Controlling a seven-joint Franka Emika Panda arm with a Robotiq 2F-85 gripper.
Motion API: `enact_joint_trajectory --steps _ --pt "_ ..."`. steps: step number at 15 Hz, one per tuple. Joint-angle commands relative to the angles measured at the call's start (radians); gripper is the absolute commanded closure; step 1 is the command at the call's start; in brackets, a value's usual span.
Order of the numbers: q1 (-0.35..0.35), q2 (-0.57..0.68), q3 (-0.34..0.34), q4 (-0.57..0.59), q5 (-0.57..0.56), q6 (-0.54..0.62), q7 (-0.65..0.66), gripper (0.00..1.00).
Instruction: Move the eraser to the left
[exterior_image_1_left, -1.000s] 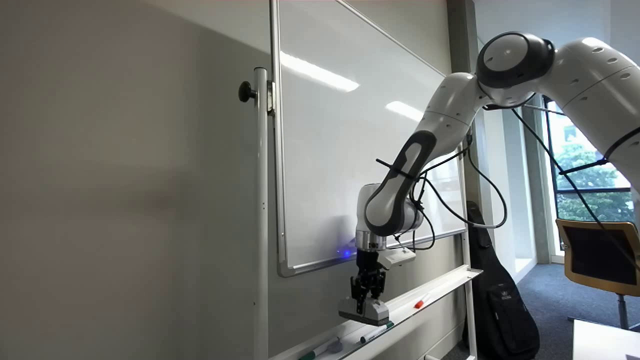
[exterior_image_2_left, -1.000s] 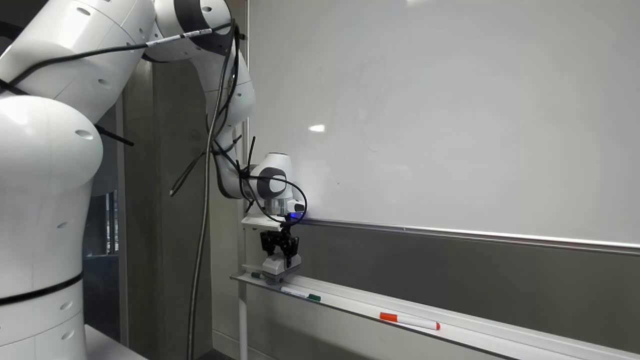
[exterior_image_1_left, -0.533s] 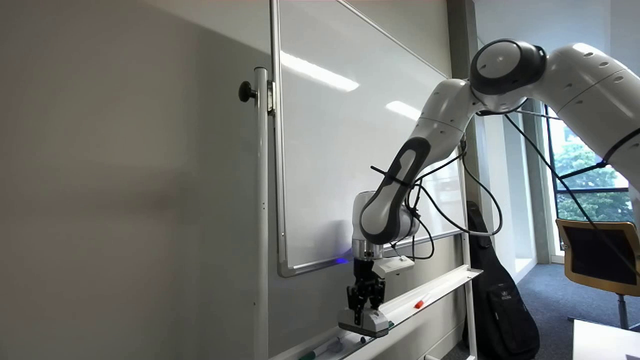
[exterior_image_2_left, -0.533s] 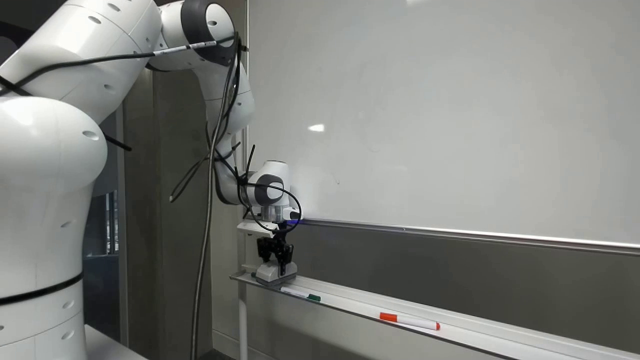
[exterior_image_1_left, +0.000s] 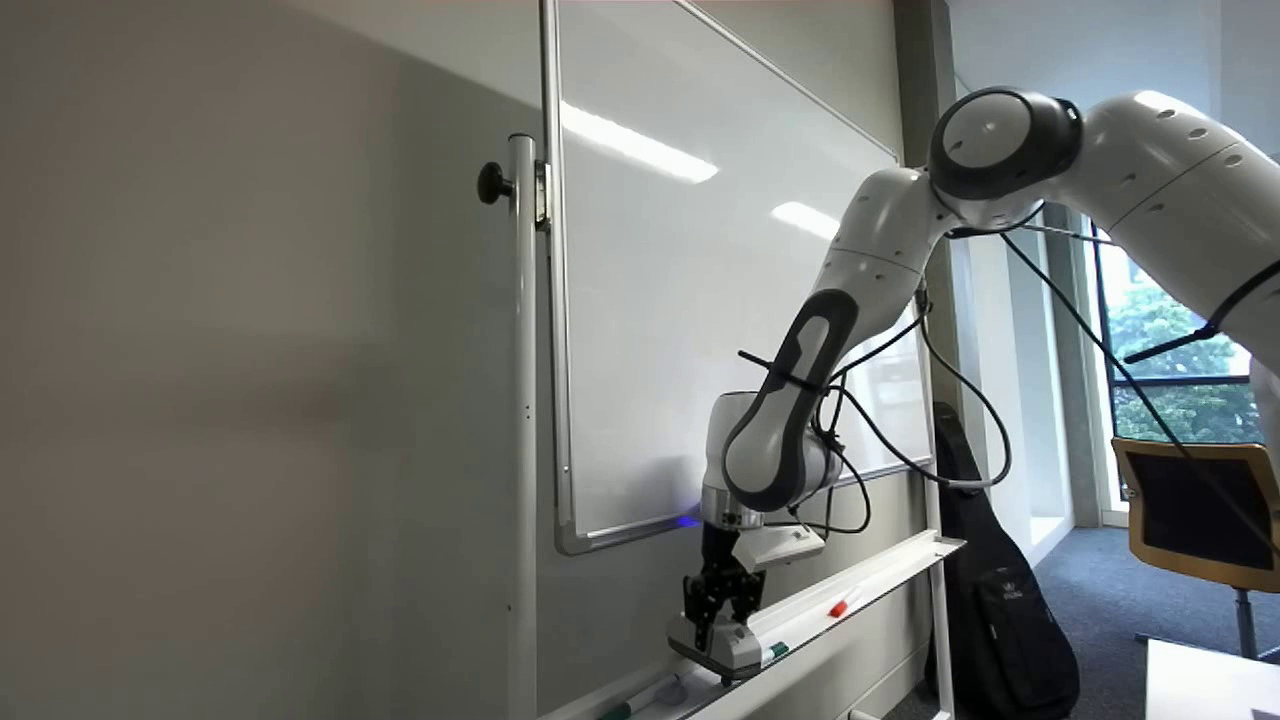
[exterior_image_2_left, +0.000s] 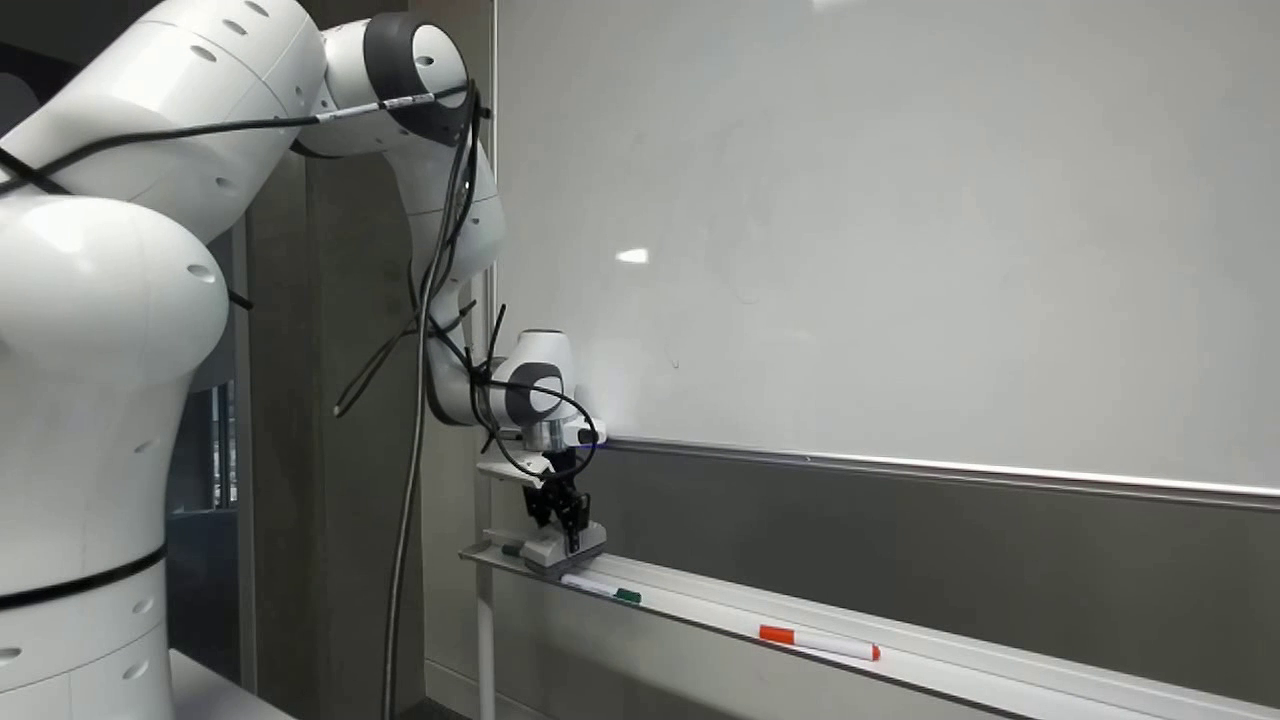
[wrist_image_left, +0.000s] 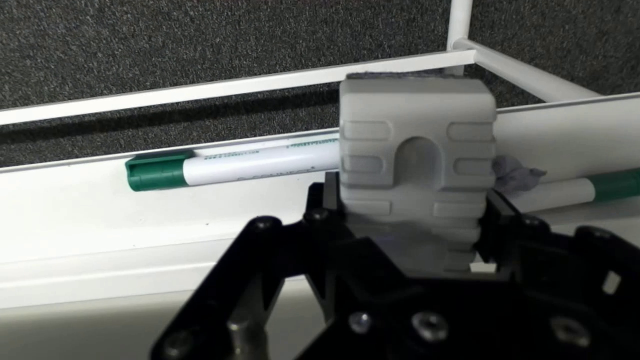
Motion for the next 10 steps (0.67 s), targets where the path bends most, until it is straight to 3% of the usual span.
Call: enact_joint_trajectory --steps 1,10 --pt "0.048 0.008 -0.039 0.03 -0.005 0.026 0.022 0.63" --pt "0.085 0.073 -0.06 0.064 -0.025 0.037 0.011 0.63"
